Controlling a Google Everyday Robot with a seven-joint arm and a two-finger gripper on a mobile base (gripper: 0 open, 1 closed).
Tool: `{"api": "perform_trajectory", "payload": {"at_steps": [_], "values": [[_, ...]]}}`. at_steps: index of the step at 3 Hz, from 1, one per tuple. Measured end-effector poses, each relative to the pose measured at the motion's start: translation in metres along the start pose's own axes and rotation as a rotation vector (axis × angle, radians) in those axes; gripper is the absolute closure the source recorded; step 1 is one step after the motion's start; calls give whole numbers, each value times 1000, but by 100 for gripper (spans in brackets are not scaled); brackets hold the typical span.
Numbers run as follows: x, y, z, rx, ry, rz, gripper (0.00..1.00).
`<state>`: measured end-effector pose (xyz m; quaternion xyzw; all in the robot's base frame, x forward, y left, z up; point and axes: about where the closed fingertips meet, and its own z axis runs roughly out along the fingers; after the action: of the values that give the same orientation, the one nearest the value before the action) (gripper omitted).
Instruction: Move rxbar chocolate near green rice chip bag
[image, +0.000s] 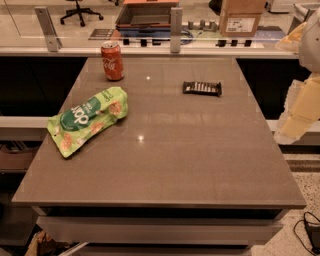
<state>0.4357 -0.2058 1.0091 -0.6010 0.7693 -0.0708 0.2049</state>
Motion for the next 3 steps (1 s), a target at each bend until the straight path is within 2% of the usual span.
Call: {"api": "perform_trajectory", "payload": {"at_steps": [1, 2, 3], "values": [[0, 0, 0, 0, 0, 0, 0], [4, -9, 0, -1, -28, 5, 0], [16, -28, 3, 6, -98, 24, 0]]}}
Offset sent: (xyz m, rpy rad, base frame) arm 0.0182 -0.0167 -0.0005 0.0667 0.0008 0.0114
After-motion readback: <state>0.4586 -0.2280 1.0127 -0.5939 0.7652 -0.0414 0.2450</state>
